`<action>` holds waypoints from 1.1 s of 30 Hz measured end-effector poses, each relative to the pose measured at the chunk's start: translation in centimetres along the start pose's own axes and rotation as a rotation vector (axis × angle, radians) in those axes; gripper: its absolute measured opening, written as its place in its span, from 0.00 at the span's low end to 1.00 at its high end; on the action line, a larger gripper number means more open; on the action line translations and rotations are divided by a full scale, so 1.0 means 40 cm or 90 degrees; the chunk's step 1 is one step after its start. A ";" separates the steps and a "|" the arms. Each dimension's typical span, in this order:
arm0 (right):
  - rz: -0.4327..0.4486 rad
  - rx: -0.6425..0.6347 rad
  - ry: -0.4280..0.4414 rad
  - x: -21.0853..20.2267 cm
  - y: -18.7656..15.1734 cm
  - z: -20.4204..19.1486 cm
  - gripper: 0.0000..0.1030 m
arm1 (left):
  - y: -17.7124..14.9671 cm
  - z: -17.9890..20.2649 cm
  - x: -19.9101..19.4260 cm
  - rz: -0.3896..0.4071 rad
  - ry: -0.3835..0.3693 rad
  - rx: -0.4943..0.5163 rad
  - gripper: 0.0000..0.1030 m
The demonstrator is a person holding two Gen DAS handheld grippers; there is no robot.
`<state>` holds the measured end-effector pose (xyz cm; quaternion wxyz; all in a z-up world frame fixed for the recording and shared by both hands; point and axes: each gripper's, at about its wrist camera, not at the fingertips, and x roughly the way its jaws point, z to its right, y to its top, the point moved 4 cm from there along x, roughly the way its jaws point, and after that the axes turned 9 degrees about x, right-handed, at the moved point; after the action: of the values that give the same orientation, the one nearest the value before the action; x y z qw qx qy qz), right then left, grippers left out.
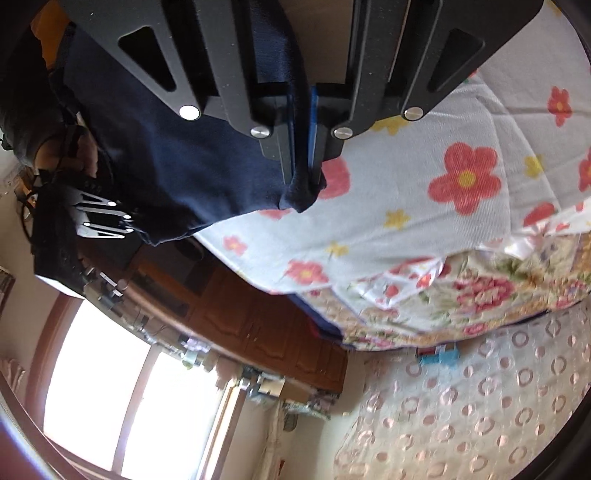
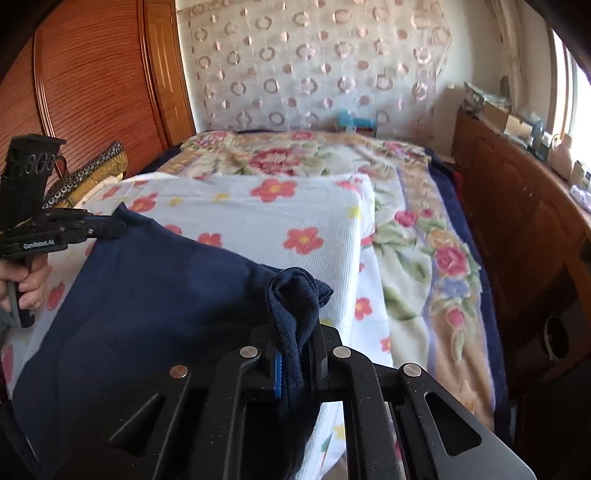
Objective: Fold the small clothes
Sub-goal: 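Grasp the shirt edge with the left gripper while the right gripper grasps it, lifting, then lay the shirt flat with both grippers and release it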
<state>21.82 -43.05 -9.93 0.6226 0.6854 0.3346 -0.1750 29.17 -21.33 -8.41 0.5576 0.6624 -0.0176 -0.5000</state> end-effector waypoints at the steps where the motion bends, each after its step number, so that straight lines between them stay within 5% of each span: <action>1: 0.017 0.001 -0.001 -0.023 0.005 -0.004 0.08 | 0.012 0.015 -0.028 0.017 0.000 0.006 0.06; 12: 0.237 -0.059 0.023 -0.417 0.075 -0.175 0.08 | 0.138 0.171 -0.434 0.221 -0.003 0.064 0.05; 21: 0.370 -0.112 0.068 -0.729 0.101 -0.370 0.08 | 0.149 0.232 -0.834 0.384 0.060 0.095 0.05; 28: 0.403 -0.159 0.133 -0.803 0.104 -0.510 0.07 | 0.098 0.154 -0.956 0.414 0.125 0.089 0.05; 33: 0.342 -0.185 0.141 -0.671 0.163 -0.553 0.07 | 0.039 0.006 -0.894 0.367 0.169 0.037 0.05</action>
<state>3.12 -28.05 16.10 0.6978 0.6680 0.2287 0.1208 11.97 -1.32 15.80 0.6546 0.7052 -0.1463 -0.2300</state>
